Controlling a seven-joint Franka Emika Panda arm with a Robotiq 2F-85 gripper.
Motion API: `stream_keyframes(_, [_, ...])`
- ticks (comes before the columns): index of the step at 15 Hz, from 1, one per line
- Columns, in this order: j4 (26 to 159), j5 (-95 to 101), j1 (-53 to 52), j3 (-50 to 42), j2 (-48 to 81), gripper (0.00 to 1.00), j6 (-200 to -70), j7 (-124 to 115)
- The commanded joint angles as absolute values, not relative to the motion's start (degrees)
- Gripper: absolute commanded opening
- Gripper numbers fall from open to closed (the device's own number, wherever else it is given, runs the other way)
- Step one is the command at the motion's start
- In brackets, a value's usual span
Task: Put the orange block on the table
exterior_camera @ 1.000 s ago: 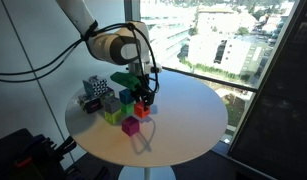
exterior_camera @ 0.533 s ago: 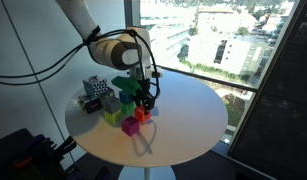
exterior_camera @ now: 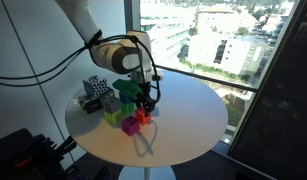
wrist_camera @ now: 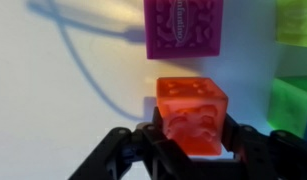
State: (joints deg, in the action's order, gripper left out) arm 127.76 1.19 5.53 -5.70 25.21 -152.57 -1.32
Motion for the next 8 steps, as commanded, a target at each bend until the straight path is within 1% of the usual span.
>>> stream_keyframes(1, [126.24, -0.57, 7.01, -4.40, 26.30, 0.29, -153.27, 1.12])
stream_keyframes(8, [124.31, -0.64, 7.40, -4.30, 27.87, 0.29, -153.29, 1.44])
